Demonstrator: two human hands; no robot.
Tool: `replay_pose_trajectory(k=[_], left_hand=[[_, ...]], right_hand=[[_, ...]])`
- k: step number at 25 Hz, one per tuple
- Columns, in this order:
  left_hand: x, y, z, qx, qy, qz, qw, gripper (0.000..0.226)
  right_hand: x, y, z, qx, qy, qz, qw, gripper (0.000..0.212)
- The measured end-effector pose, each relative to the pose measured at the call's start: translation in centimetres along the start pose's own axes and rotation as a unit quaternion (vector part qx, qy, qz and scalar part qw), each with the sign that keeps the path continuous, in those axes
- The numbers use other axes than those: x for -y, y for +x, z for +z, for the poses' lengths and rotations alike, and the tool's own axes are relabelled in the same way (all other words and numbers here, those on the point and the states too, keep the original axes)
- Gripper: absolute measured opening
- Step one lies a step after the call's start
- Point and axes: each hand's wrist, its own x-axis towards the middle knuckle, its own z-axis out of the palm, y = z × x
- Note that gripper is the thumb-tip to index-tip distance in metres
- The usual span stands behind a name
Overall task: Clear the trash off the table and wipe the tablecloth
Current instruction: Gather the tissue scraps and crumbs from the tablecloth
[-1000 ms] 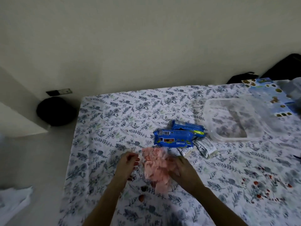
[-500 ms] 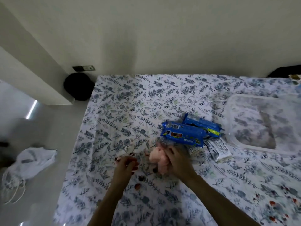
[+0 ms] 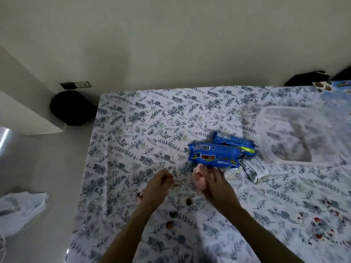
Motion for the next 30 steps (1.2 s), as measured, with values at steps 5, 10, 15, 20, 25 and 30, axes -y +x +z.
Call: replay_pose_trajectory(k=[5,10,15,20,25,30], left_hand=[[2.5,1.4,-0.6,0.011,0.276,0.177,0.945,0.031],[2.3,2.0,1.9,0.044,0.431,0.216,0.875,0.032],[2.5,1.2,2.1,0.017,0.389,0.225,0.893,0.031],[6.1,-0.3,-2.2,-0.165,0.217,0.142,0.952,0.007],[8.0,-0.1,-3.4,-0.141,0.271,0.097,0.947,0.018],[7.8,-0.2,-3.1,-0.112,0.332,0.132,0.927,0.019]], right_hand=[[1.2,2.0,0.8,0.075,-0.04,-0.002,0.996,0.071],[0.8,1.2,0.0,0.063,-0.027,0.034,0.997,0.061],[0.2,1.9,0.5,0.07,-0.029,0.002,0.997,0.069],[4.3,4.5,2.0,0.051,0.06,-0.04,0.996,0.055],[6.7,4.6,3.4,0.052,0.05,-0.045,0.996,0.058],[6.4,4.1,2.6,-0.001,-0.051,0.0,0.999,0.06]])
